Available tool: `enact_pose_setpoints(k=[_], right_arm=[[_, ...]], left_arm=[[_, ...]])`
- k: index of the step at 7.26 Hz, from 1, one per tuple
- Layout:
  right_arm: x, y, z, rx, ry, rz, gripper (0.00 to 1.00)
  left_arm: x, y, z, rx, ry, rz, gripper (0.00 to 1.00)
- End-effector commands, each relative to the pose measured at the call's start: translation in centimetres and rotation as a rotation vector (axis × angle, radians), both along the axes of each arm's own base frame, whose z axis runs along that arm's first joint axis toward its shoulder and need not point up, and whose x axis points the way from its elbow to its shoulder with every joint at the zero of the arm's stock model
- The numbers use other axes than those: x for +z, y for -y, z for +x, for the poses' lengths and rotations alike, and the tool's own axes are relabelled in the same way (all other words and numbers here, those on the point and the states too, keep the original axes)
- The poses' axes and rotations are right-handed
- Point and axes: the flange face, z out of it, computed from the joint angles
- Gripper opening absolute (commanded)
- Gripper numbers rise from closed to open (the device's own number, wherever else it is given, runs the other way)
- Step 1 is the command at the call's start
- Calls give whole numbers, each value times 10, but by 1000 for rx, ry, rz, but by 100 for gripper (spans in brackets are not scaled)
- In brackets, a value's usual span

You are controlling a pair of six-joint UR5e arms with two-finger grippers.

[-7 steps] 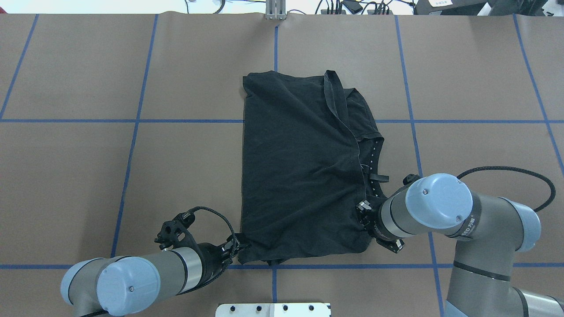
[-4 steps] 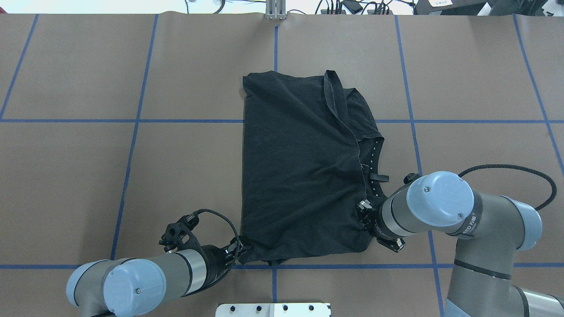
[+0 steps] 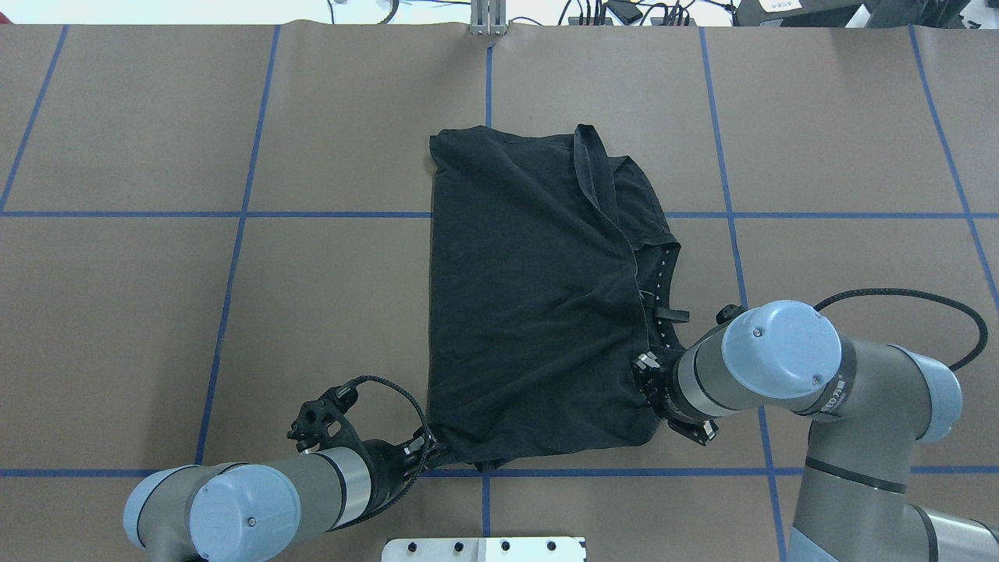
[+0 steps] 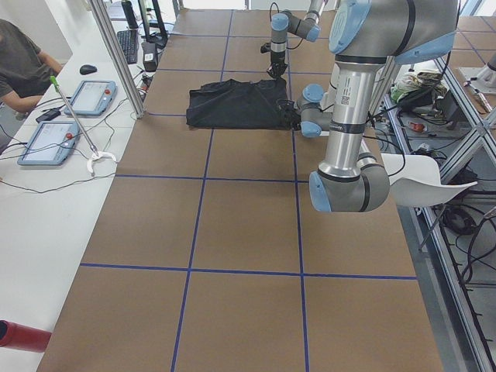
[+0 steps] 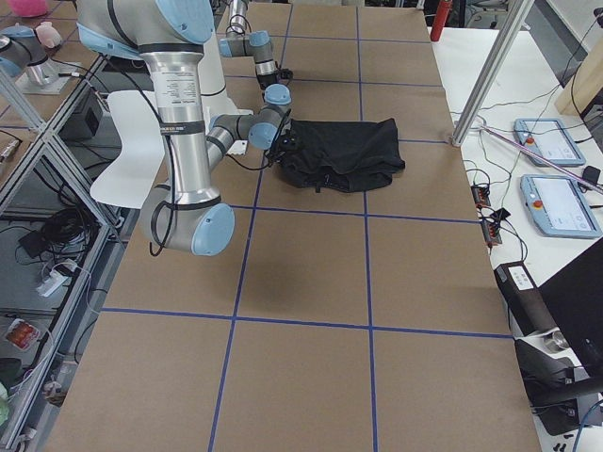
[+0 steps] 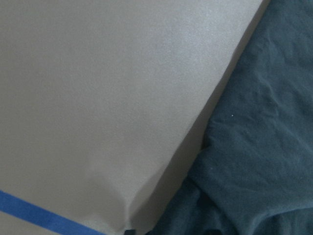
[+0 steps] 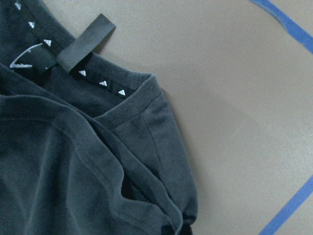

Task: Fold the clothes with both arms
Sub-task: 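Lift the shirt's near edge with both grippers and fold it over the far half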

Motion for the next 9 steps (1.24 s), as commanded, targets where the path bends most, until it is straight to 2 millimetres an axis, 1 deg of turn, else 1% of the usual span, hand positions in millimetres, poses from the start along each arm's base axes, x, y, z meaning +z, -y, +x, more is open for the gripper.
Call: enact_pose_setpoints(k=[1, 2, 3, 5, 6, 7, 8, 9], right_arm=[[0, 2, 1, 1, 0, 3, 0], [-1, 1, 1, 1, 1, 3, 0], [-1, 1, 1, 1, 1, 3, 0], [-2, 2, 3, 2, 3, 4, 0], [-2, 3, 3, 4, 3, 4, 0], [-4, 7, 9, -3, 13, -17, 0], [-6, 16, 18, -4, 28, -45, 0], [-12, 17, 28, -5, 46, -49, 0]], left_arm=[[-1, -2, 1, 0, 0, 1, 49], [-1, -2, 1, 0, 0, 1, 31], [-2, -2, 1, 0, -2, 1, 0], [-2, -2, 1, 0, -3, 1, 0], [-8, 0, -4, -4, -14, 2, 0], [-20, -1, -13, -4, -6, 2, 0], [-42, -4, -34, 0, -17, 2, 0], [-58, -9, -49, 8, -13, -2, 0]])
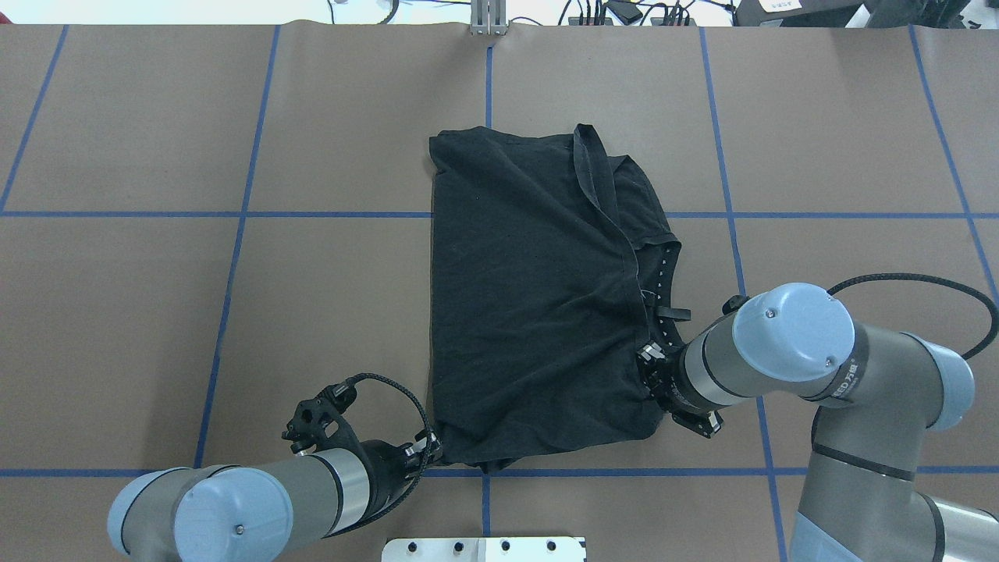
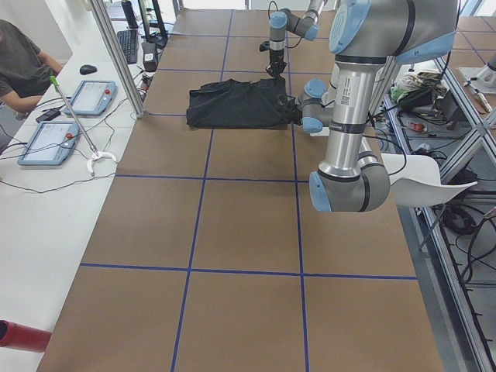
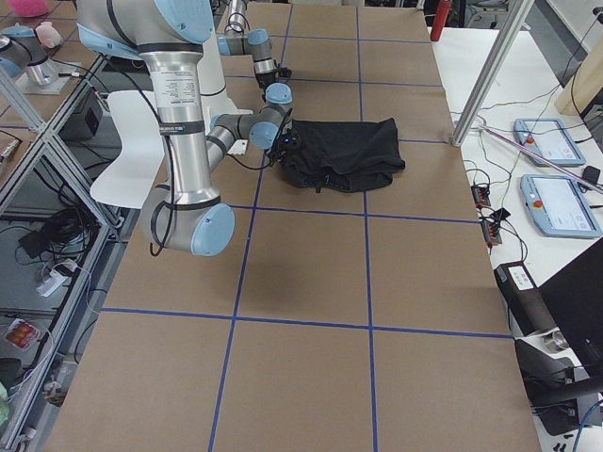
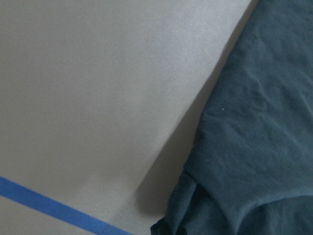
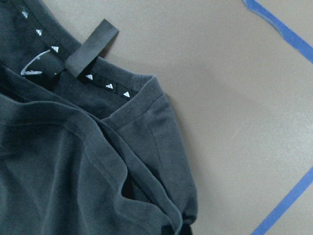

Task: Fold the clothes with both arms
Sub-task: 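Lift the shirt's near edge with both grippers and fold it over the far half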

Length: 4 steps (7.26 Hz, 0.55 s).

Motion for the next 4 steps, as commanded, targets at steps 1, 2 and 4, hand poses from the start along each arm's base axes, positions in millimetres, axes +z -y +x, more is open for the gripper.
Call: enact_pose_setpoints(k=[1, 2, 4], right_arm=[[-8, -2, 26, -2, 29, -15, 0], [-14, -12, 49, -11, 50, -18, 0], [-32, -11, 72, -25, 103, -52, 0]], left_arm=[[-37, -8, -37, 9, -38, -40, 0], [-58, -17, -59, 71, -73, -87, 0], [-75, -23, -66, 83, -107, -131, 0]])
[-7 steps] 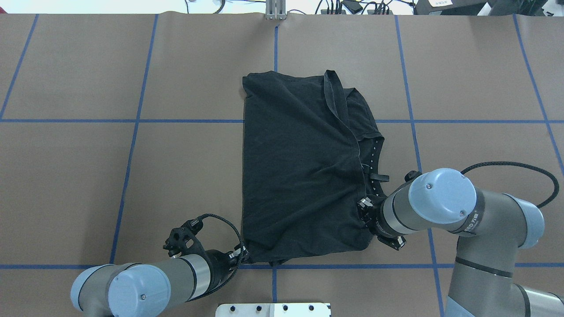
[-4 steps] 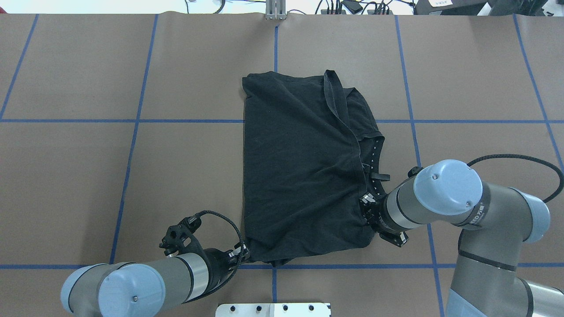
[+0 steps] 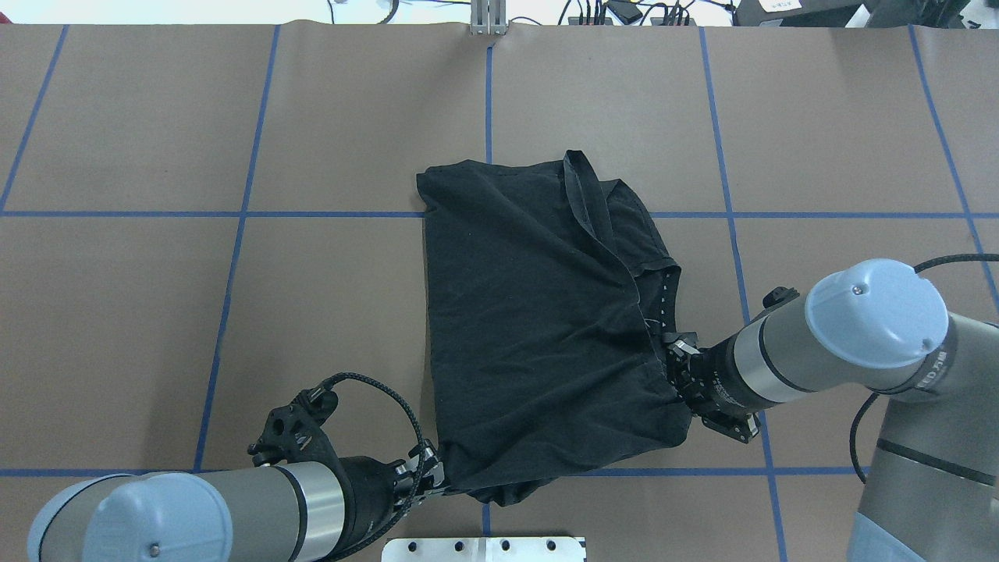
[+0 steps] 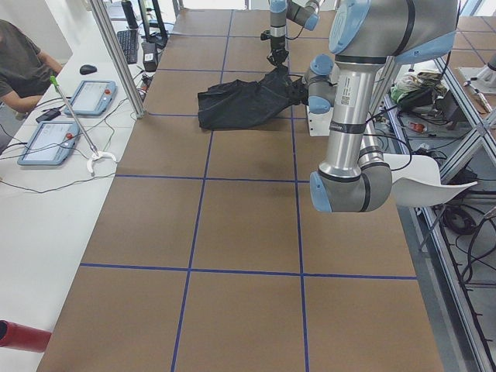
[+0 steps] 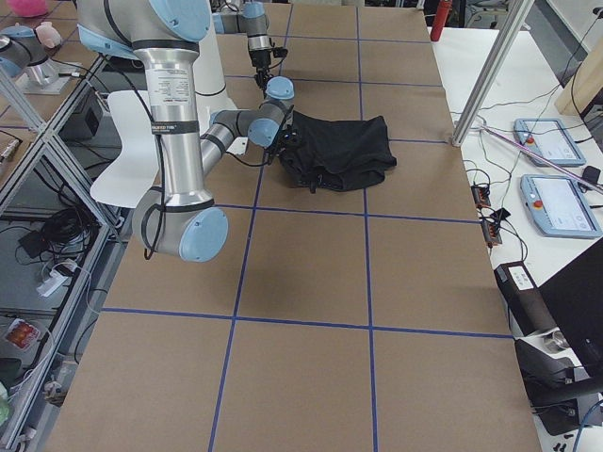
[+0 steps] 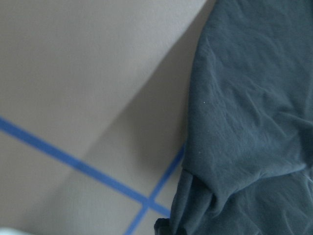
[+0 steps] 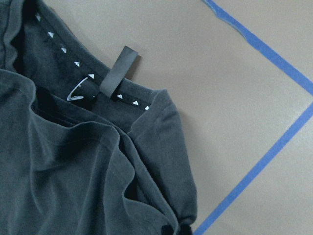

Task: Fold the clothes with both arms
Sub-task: 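Lift the shirt's near edge with both grippers and fold it over the far half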

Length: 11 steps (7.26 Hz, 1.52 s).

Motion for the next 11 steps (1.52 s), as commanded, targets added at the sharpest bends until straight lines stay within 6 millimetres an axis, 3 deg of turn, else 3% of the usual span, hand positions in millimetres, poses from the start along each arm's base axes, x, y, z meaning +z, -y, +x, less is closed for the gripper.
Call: enact_pose_setpoints(k=[1, 2, 4, 5, 6, 7, 9, 11], right_arm=[[-18, -1, 34, -9, 55, -31, 0], [-28, 2, 59, -14, 94, -57, 0], [-31, 17, 75, -3, 117, -86, 0], [-25, 34, 80, 30, 109, -83, 0], [-29, 72, 71, 76, 111, -76, 0], [-26, 108, 53, 101, 95, -80, 0], [-18, 173, 37, 116, 60, -36, 0], [-23, 226, 20, 131, 37, -22, 0]], left_arm=[[-34, -3, -31, 3, -92, -49, 0], [-44, -6, -36, -7, -126, -123, 0], [-62, 2, -37, -27, -164, -134, 0], [-63, 26, -48, -81, -169, -128, 0], [-60, 51, -57, -136, -161, -108, 0], [-48, 84, -53, -199, -117, -92, 0], [-26, 153, -30, -249, -16, -32, 0], [-7, 201, -7, -290, 74, 7, 0]])
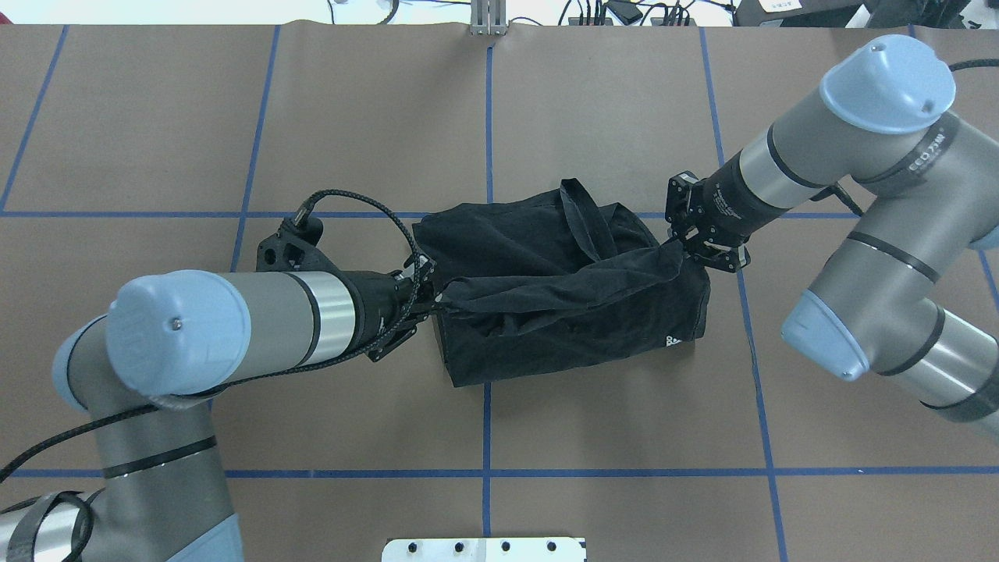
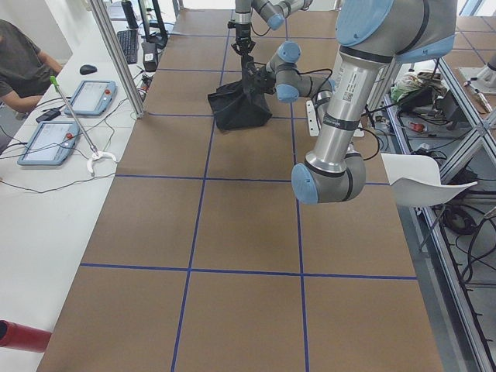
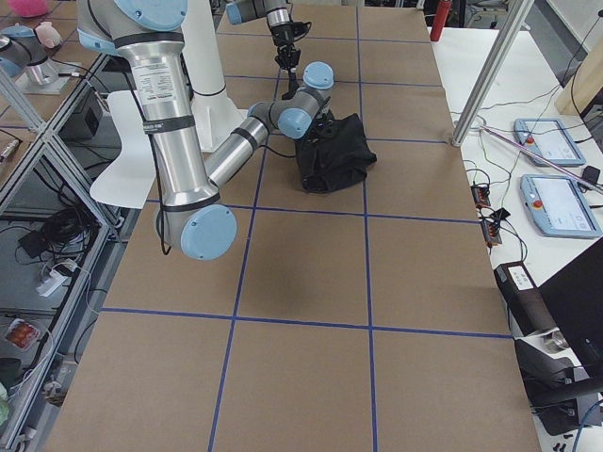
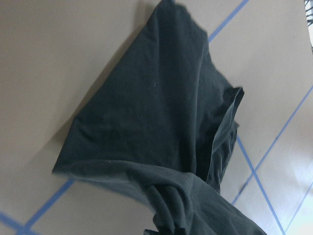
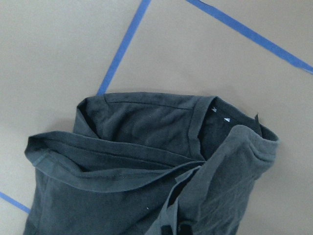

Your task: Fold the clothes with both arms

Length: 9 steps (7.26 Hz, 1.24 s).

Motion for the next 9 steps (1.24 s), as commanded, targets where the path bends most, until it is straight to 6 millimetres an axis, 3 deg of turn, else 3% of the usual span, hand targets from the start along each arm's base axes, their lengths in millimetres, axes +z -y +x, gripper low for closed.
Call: enact_pose_setpoints(k=[1, 2, 3, 4, 5, 6, 9], right_arm=[[2, 58, -27, 6, -32, -23, 0], [9, 87, -46, -14, -63, -18, 0], [8, 137, -66, -15, -104, -32, 0], [5, 191, -74, -10, -145, -54, 59], [-10, 223, -89, -44, -175, -20, 100], [-24, 234, -91, -38, -177, -19, 100], [-32, 241, -80, -36, -168, 4, 100]], left_arm=[[14, 46, 20, -37, 72, 13, 0], [21, 62, 26, -48, 98, 23, 0], [37, 96, 34, -77, 117, 47, 4], [58, 154, 37, -100, 164, 96, 60], [81, 204, 33, -108, 219, 150, 89], [87, 217, 27, -117, 217, 166, 99], [84, 224, 10, -50, 192, 172, 99]])
